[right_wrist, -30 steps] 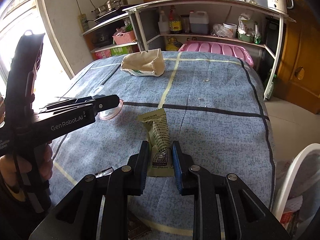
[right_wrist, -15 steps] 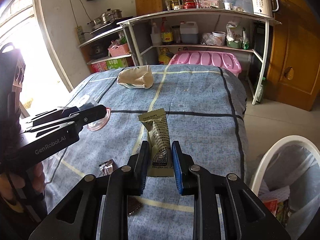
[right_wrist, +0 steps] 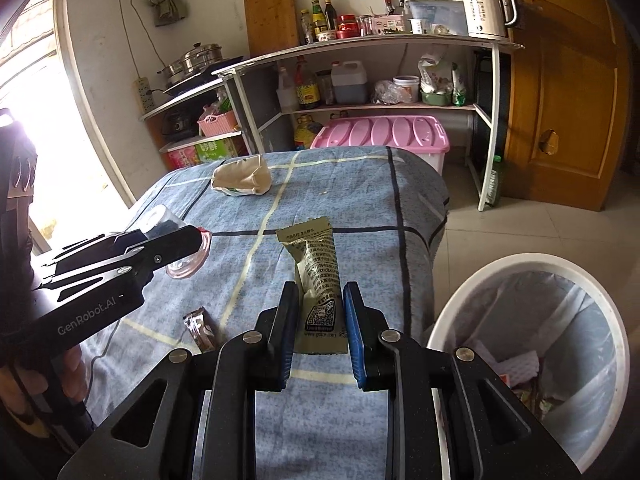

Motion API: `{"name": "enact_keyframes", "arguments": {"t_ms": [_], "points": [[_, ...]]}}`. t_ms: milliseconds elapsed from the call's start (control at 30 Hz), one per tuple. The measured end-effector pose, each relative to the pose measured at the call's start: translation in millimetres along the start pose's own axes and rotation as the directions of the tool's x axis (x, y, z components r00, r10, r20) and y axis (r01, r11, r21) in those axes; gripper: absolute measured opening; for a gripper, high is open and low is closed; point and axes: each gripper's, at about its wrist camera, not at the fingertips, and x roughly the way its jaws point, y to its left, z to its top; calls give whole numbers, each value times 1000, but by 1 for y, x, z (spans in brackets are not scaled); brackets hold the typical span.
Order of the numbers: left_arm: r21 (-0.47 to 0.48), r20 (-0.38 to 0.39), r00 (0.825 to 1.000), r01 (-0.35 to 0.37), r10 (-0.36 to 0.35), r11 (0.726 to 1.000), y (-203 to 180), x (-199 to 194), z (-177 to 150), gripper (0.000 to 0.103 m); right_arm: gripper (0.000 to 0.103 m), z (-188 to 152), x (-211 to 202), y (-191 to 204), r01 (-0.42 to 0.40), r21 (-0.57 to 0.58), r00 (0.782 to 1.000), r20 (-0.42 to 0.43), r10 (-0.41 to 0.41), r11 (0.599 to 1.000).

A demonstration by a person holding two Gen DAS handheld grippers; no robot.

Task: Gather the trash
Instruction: 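Carry the cup and packet over the bin and open both tools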

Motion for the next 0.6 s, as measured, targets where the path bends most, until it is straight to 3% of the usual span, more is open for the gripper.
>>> {"name": "enact_keyframes", "arguments": {"t_ms": [600], "points": [[112, -25, 986, 165, -163, 980, -112, 9, -2, 31, 24, -19, -55, -89, 117, 121, 992, 33, -121, 986]]}}
